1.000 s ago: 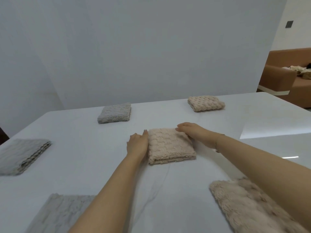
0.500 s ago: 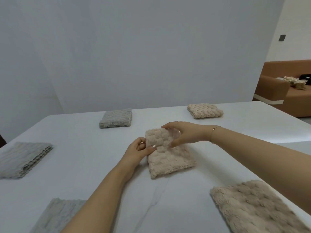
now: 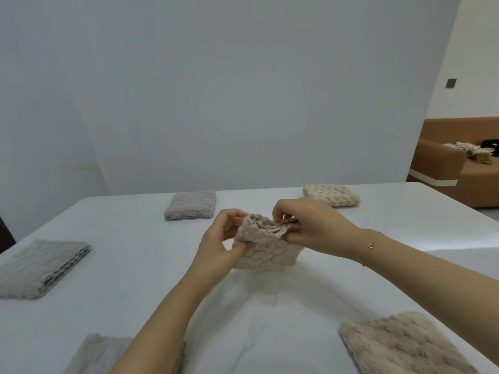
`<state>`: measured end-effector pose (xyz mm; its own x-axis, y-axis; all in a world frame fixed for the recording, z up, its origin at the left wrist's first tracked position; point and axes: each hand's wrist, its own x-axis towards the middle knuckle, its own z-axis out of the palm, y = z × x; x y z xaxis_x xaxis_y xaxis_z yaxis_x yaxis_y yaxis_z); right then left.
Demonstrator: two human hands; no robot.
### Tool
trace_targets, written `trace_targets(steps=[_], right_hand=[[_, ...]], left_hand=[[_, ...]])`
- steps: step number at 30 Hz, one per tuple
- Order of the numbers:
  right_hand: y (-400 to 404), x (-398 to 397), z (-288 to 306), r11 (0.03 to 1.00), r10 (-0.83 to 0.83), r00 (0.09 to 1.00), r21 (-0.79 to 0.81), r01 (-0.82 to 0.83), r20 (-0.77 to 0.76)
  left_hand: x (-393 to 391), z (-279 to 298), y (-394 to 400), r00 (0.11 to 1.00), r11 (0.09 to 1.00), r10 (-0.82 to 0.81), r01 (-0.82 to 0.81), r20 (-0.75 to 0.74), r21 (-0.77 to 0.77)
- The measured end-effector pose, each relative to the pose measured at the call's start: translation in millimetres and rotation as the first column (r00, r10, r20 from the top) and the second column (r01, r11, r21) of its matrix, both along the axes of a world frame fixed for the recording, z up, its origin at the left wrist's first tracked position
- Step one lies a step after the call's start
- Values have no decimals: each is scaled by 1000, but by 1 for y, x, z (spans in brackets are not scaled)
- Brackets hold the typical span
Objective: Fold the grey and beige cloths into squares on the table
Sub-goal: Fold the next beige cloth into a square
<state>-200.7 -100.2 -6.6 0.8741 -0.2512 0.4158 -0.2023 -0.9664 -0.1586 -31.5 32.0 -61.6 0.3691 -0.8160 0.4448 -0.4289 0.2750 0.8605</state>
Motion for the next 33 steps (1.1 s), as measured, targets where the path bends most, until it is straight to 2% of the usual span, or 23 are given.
trace_targets(steps=[1,3,4,6,8,13,18,20,24,28,30,33], right_hand=[[1,-2,2,1000,3,1000,-26,-2,13],[3,-5,6,999,6,1000,-53,-5,15],[3,-6,7,998,9,1000,-60,-8,14],[4,-7,9,997,21,1000,-78,-19,20],[5,-7,9,993,42,999,-111,-38,28],[8,-8,4,978,110,994,-182,-103,29],[4,-9,-1,987,60,988,-141,-81,-143],[1,-11,0,991,33,977,-123,-60,-211],[-8,-12,5,1000,-15,973,5,16,-231],[-11,-10,11,978,-34,975,192,77,-218],[-10,-10,16,932,-7,974,352,89,-226],[-8,-8,24,854,60,967,514,78,-247]], left_hand=[[-1,5,3,984,999,37,-33,173,-23],[0,15,8,860,994,93,-53,503,-94],[1,19,11,776,992,111,-47,622,-118],[3,25,15,628,989,141,-59,765,-134],[5,28,17,544,990,137,-68,828,-120],[8,26,15,475,999,36,-38,879,-20],[8,27,11,413,996,8,-86,911,31],[9,30,11,451,991,1,-121,893,60],[14,35,13,618,969,-13,-188,786,163],[7,39,9,893,965,-18,-101,449,241],[2,45,5,943,974,-19,-58,333,220],[-4,56,-1,962,980,-43,-12,270,200]])
